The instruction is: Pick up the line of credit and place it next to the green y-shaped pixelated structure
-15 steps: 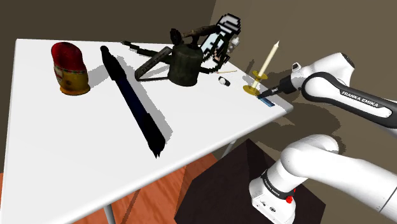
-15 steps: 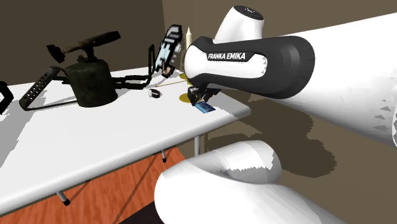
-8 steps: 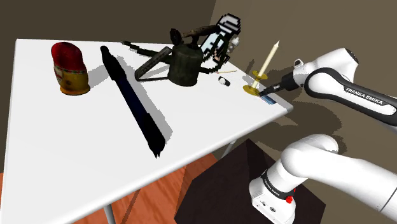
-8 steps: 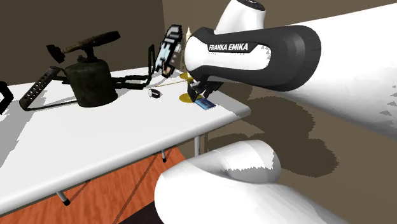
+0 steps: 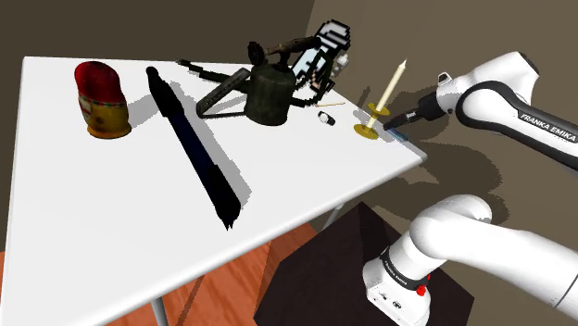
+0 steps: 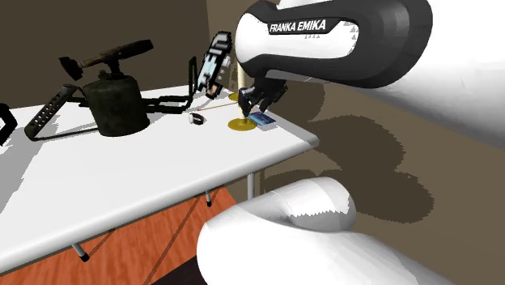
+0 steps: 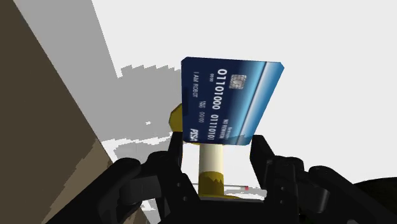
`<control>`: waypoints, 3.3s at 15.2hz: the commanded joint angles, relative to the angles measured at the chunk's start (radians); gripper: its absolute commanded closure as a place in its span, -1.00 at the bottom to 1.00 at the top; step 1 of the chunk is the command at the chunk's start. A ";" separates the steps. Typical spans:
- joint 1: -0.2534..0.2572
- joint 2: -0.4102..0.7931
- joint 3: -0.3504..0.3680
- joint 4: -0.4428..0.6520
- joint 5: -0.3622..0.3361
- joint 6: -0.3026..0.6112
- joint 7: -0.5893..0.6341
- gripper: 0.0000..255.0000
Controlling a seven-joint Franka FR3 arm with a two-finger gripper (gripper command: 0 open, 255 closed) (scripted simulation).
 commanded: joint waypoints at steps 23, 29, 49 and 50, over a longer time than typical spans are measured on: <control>0.076 0.100 0.095 0.358 0.078 -0.250 0.040 1.00; 0.091 0.140 0.110 0.457 0.093 -0.309 0.045 1.00; 0.142 0.262 0.437 0.544 0.223 -0.290 0.338 1.00; 0.144 0.275 0.461 0.550 0.230 -0.283 0.360 1.00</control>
